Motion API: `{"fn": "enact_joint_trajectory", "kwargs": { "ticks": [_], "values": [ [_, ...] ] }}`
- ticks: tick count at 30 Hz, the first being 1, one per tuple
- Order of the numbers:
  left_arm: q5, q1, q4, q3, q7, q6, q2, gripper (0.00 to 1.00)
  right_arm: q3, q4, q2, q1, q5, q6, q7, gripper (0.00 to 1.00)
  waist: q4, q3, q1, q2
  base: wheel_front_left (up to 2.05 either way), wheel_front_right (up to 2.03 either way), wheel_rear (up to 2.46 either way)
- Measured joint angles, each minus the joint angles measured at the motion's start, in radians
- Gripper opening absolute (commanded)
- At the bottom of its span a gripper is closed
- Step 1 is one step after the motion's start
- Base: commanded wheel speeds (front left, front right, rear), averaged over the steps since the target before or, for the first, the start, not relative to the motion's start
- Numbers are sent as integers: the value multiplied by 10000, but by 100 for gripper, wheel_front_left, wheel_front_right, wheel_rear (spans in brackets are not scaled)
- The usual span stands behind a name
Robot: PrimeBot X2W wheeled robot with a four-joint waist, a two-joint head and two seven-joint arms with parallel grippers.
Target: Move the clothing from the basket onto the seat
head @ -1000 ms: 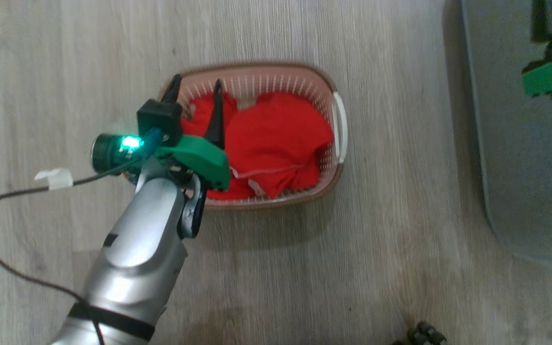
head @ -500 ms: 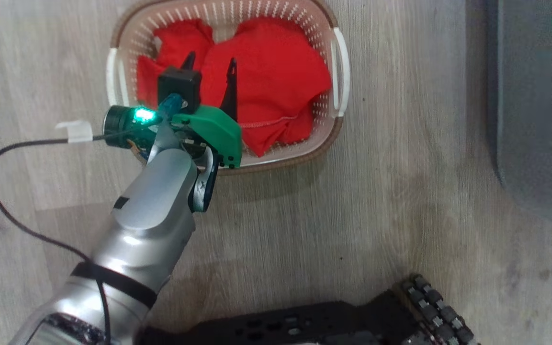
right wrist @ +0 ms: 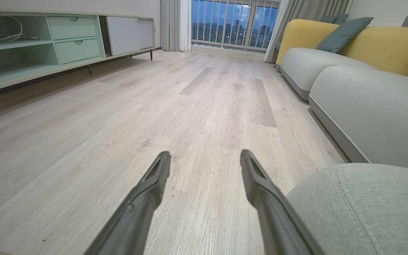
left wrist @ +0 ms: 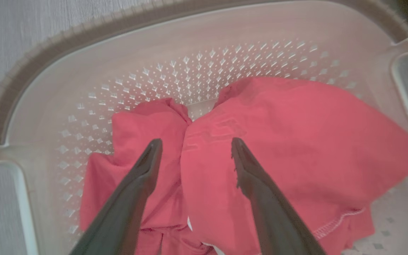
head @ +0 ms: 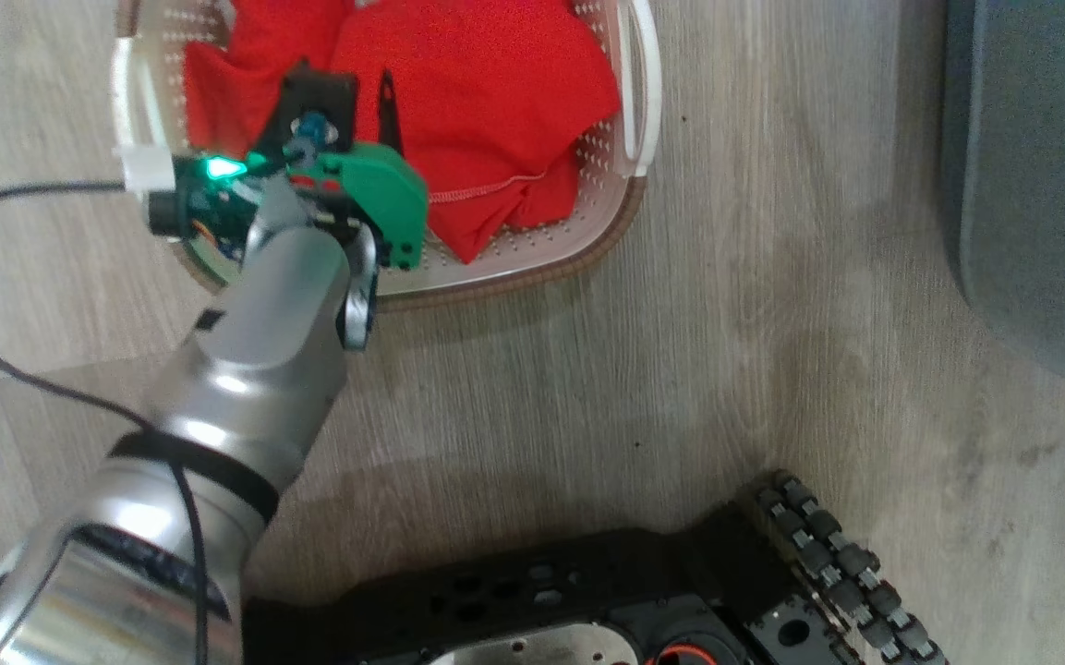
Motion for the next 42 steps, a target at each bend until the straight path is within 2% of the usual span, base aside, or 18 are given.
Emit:
{"fn": "enact_joint_trajectory", "kwargs": {
  "ticks": [13, 20, 21, 22, 23, 27, 33, 38, 42],
  "values": [
    [272, -1432, 2205, -577, 0, 1202, 2, 100, 29, -596, 38, -232, 4, 0, 0, 100, -364, 858, 0, 1, 0, 0, 0],
    [44, -1708, 2562, -974, 253, 1264, -6, 100, 86, -759, 167, -311, 19, 0, 0, 100, -496, 979, 0, 1, 0, 0, 0],
    [-2, -1748, 2589, -989, 330, 1260, -6, 80, 90, -761, 192, -309, 19, 0, 0, 100, -512, 989, 1, 0, 0, 0, 0],
    [-54, -1764, 2615, -1007, 370, 1243, -6, 20, 98, -761, 196, -308, 19, 0, 0, 100, -521, 985, 1, 1, 0, 0, 0],
    [-54, -1764, 2615, -1007, 370, 1243, -6, 0, 98, -761, 196, -308, 19, 0, 0, 100, -521, 985, 1, 1, 0, 0, 0],
    [-284, -1765, 2681, -1080, 430, 1097, -6, 0, 115, -746, 198, -308, 19, 0, 0, 100, -520, 885, 0, 1, 0, 0, 0],
    [-635, -1687, 2788, -1110, 274, 564, 0, 0, 142, -581, 219, -300, 19, 0, 0, 100, -471, 476, 0, 1, 0, 0, 0],
    [-853, -1203, 2788, -1104, 42, -48, -2, 0, 288, -290, 251, -136, 15, 0, 0, 100, -324, -252, 0, 1, 0, 0, 0],
    [-965, -721, 2282, -978, 31, -205, 0, 0, 376, -31, 261, 260, 15, 0, 0, 100, -173, -875, -1, 1, 0, 0, 0]
  ]
}}
